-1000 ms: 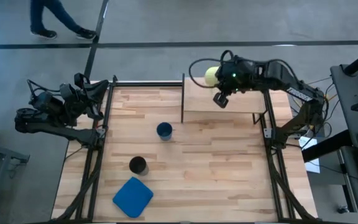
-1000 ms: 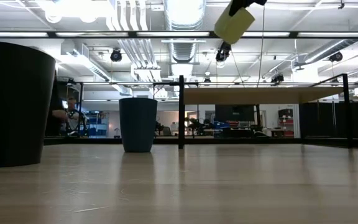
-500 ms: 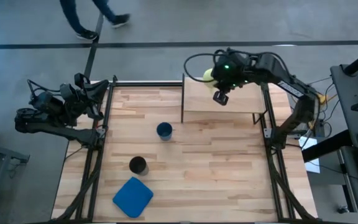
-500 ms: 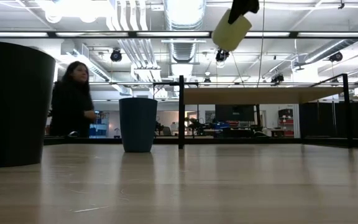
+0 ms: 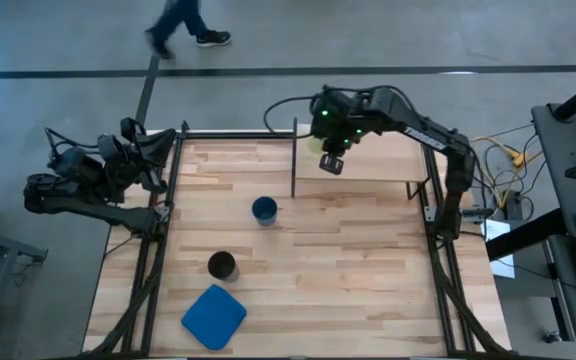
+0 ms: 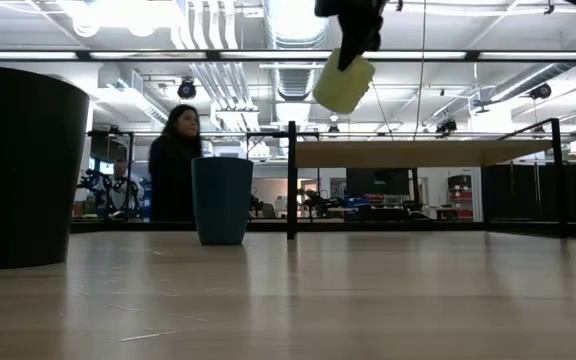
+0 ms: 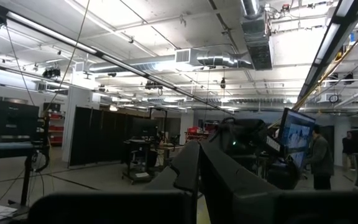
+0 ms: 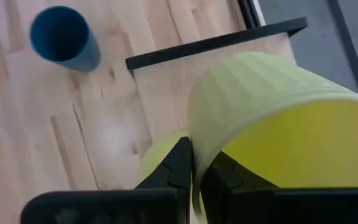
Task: Stack small to large cups/mugs on shelf
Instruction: Put the yellow mug on the shelf
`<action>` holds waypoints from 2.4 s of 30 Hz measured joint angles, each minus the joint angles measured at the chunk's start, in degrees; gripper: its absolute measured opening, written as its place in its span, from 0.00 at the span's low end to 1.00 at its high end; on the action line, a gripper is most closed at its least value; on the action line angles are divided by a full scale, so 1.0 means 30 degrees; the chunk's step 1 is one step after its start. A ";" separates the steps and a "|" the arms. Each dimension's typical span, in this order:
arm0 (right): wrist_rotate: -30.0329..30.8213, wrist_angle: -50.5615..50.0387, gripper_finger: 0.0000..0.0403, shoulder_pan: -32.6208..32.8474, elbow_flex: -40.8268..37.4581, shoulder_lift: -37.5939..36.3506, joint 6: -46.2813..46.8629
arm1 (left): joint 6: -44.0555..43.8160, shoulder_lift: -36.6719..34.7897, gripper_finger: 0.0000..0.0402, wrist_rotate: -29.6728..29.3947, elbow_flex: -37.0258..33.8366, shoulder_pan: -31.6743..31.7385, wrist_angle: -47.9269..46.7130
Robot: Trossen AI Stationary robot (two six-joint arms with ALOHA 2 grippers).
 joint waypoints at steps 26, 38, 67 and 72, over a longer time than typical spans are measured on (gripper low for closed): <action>0.0177 -0.1843 0.03 -0.0015 0.0055 0.1938 0.0826 | -0.0007 0.0889 0.00 0.0000 0.0000 0.0007 0.0007; 0.0177 -0.1690 0.03 -0.0015 0.0047 0.1938 0.0796 | -0.0007 0.0940 0.00 0.0000 0.0000 0.0001 0.0014; 0.0156 -0.0087 0.03 -0.0240 -0.0805 0.1967 0.0796 | -0.0014 0.0933 0.00 0.0007 0.0000 0.0000 0.0015; -0.0520 -0.0112 0.03 -0.0325 -0.0842 0.1967 0.0495 | -0.0010 0.0933 0.00 0.0015 0.0000 0.0004 0.0015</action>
